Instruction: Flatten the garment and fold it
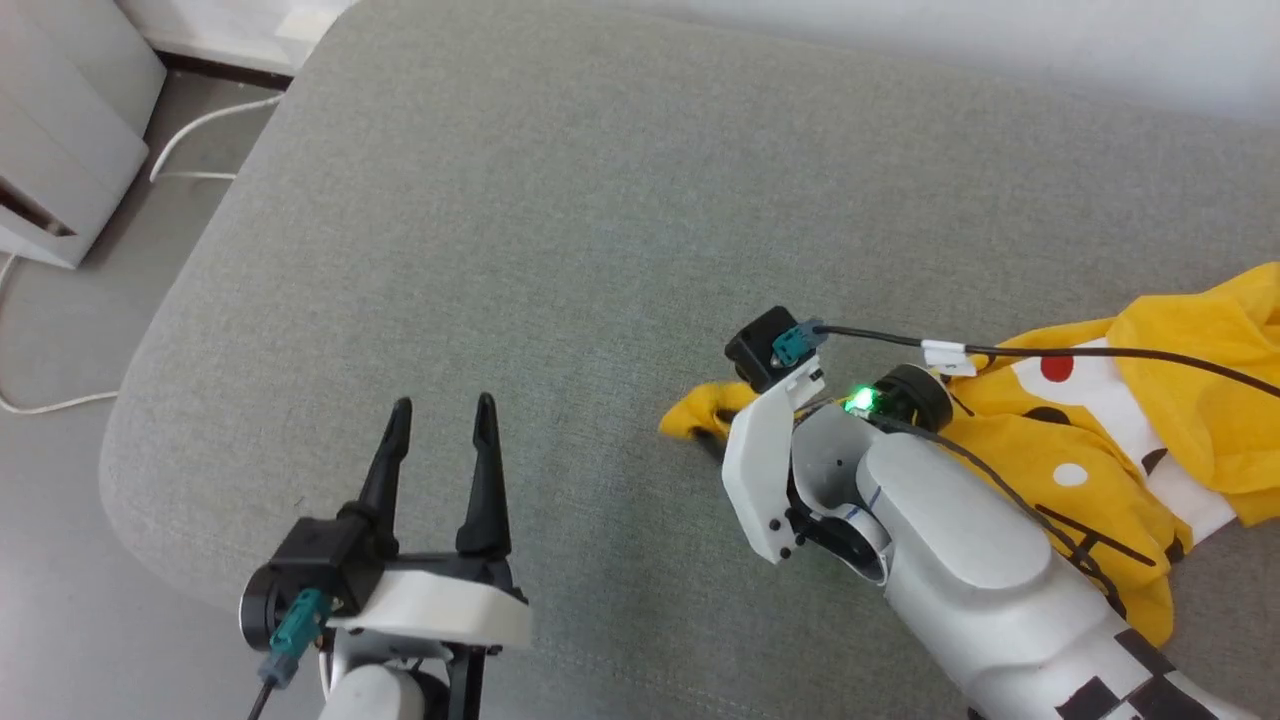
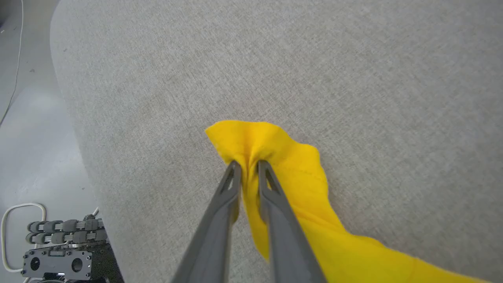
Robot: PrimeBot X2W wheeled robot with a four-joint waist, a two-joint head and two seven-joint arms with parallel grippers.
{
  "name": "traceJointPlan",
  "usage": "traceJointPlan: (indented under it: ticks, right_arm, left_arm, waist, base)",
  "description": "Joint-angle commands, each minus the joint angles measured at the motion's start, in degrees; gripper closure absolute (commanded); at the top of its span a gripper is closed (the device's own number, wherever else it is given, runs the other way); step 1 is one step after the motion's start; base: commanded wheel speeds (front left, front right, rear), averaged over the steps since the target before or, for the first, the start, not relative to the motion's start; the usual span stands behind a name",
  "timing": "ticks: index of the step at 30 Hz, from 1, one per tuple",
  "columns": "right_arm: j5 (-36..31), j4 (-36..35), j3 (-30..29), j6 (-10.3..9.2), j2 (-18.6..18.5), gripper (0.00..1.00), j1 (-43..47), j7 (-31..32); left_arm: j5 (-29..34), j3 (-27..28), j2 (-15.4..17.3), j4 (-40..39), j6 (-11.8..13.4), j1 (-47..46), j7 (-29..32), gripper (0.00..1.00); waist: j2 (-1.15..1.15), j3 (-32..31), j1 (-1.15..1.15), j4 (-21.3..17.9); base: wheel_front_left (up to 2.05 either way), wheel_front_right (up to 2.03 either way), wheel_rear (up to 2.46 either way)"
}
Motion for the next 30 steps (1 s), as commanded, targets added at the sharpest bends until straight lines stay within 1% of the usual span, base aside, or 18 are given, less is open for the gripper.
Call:
traceJointPlan:
  ticks: [1,4,7,10,13,17,20,22,25,27,30]
  right_arm:
    - [1.9,-0.2,0.0,-0.10,0.1,0.00,-0.8,-1.5]
    - [4.6,-1.9,-0.6,-0.10,0.1,0.00,-2.1,-4.2]
    - [6.3,-3.9,-3.6,-0.10,0.1,0.00,-2.7,-7.3]
    - [4.0,-5.5,-8.9,-0.10,-0.3,0.00,-2.3,-11.4]
    - [-0.1,-8.7,-15.8,-0.10,-2.2,0.00,0.6,-15.1]
    - [-6.3,-16.2,-27.6,-0.10,-3.7,0.00,8.3,-17.7]
    - [-11.3,-24.9,-36.6,-0.10,-2.9,0.00,16.1,-17.9]
    - [-13.8,-31.2,-42.1,-0.10,-1.7,0.00,21.9,-17.5]
    - [-17.1,-40.2,-47.3,-0.10,-0.3,0.00,29.7,-17.4]
    - [-18.3,-44.9,-49.7,-0.10,0.0,0.00,34.2,-18.5]
    - [-15.7,-48.0,-51.3,-0.10,0.1,0.00,40.0,-22.1]
  left_arm:
    - [0.1,0.0,-0.1,0.2,0.2,1.1,-0.3,0.00]
    - [0.9,0.5,-0.1,0.0,0.0,1.6,-0.3,0.00]
    - [1.7,1.1,-0.1,-0.5,-0.2,2.3,-0.3,0.00]
    - [2.5,1.7,-0.1,-1.1,-0.4,3.3,-0.3,0.00]
    - [3.2,2.3,-0.1,-1.7,-0.8,4.3,-0.3,0.00]
    - [3.8,2.9,-0.1,-2.3,-1.1,5.4,-0.3,0.00]
    - [4.0,3.3,-0.1,-2.8,-1.2,5.9,-0.3,0.00]
    - [4.2,3.5,-0.1,-3.1,-1.4,6.3,-0.3,0.00]
    - [4.4,3.8,-0.1,-3.4,-1.7,6.7,-0.3,0.00]
    - [4.6,4.1,-0.1,-3.6,-1.9,6.8,-0.3,0.00]
    - [4.7,4.6,-0.1,-4.5,-2.1,7.1,-0.3,0.00]
  waist:
    - [0.00,-1.5,0.00,-1.5]
    - [0.00,-2.8,0.00,-3.3]
    - [0.00,-4.0,0.00,-5.4]
    - [0.00,-5.1,0.00,-7.6]
    - [0.00,-6.0,0.00,-9.6]
    - [0.00,-6.7,0.00,-11.8]
    - [0.00,-6.7,0.00,-13.1]
    - [0.00,-6.6,0.00,-13.8]
    - [0.00,-6.2,0.00,-14.8]
    - [0.00,-6.0,0.00,-15.3]
    - [0.00,-5.5,0.00,-15.9]
  base:
    - [0.00,0.00,0.00]
    - [0.00,0.00,0.00]
    - [0.00,0.00,0.00]
    - [0.00,0.00,0.00]
    - [0.00,0.00,0.00]
    - [0.00,0.00,0.00]
    - [0.00,0.00,0.00]
    - [0.00,0.00,0.00]
    - [0.00,0.00,0.00]
    - [0.00,0.00,0.00]
    - [0.00,0.00,0.00]
